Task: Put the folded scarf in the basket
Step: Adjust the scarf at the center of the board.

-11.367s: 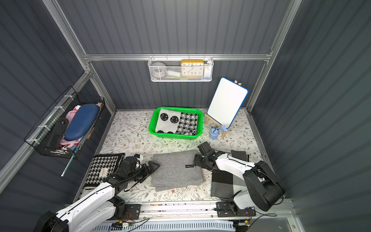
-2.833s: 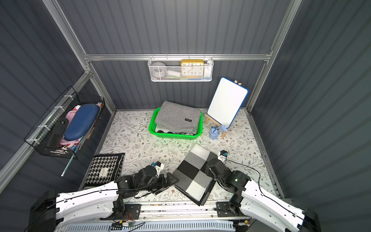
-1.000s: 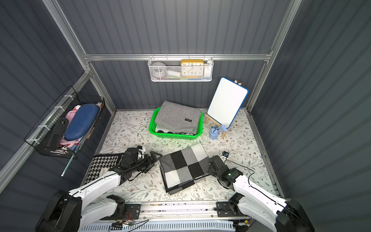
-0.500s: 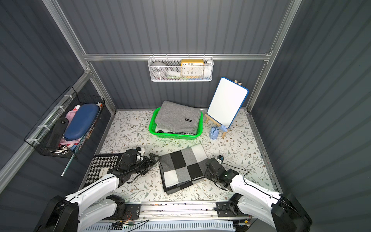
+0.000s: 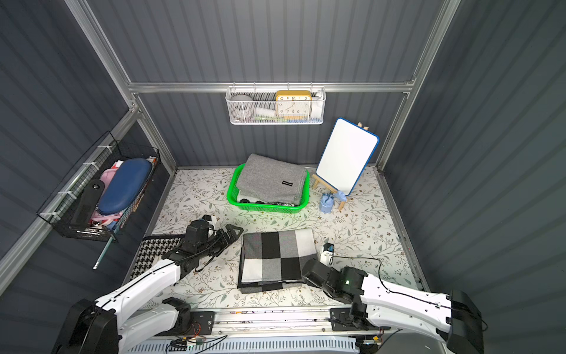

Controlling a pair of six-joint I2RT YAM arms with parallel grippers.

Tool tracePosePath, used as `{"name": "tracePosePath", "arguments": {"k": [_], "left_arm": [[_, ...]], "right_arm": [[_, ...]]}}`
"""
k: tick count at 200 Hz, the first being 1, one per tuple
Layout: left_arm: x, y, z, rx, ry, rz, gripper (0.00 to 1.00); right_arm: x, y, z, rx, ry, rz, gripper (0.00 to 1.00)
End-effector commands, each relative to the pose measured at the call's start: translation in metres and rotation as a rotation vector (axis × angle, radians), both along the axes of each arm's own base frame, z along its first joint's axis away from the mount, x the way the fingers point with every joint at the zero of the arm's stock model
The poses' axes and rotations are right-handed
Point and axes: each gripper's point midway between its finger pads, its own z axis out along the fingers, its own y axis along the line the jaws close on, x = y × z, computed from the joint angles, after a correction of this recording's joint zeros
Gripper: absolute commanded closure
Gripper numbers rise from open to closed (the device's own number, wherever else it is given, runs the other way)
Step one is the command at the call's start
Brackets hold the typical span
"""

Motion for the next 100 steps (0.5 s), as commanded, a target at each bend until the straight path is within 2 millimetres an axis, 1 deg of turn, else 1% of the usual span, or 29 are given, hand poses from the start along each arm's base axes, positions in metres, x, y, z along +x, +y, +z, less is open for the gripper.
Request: {"name": "tracePosePath", "arguments": {"k": [1, 10, 21, 35, 42, 58, 67, 82, 100], "left_arm": [[0.0, -0.007, -0.002, 0.022, -0.021, -0.076, 0.01], [-0.002, -0.011, -0.004, 0.016, -0.022, -0.106, 0.01], [-0.003, -0.014, -0.008, 0.012, -0.011, -0.125, 0.01], [-0.005, -0.017, -0.009, 0.005, -0.015, -0.149, 0.01], [-0.005, -0.019, -0.007, -0.004, -0.024, -0.166, 0.01], [-0.007, -0.025, -0.007, -0.024, -0.03, -0.199, 0.02], [-0.008, -0.028, -0.006, -0.033, -0.039, -0.22, 0.07], [-0.009, -0.031, -0.008, -0.034, -0.043, -0.233, 0.08], [-0.011, -0.032, -0.015, -0.027, -0.029, -0.237, 0.1]], "right_arm": [[0.021, -0.027, 0.019, -0.107, -0.132, -0.059, 0.28], [0.028, -0.026, 0.022, -0.083, -0.146, -0.048, 0.25], [0.037, -0.027, 0.021, -0.028, -0.133, -0.057, 0.24], [0.048, -0.027, 0.013, 0.077, -0.092, -0.074, 0.24], [0.057, -0.024, 0.015, 0.141, -0.103, -0.082, 0.24], [0.068, -0.021, 0.011, 0.222, -0.09, -0.075, 0.27], [0.073, -0.019, 0.007, 0.246, -0.078, -0.069, 0.27], [0.081, -0.016, 0.001, 0.275, -0.037, -0.062, 0.27], [0.089, -0.012, -0.009, 0.285, 0.018, -0.054, 0.29]]}}
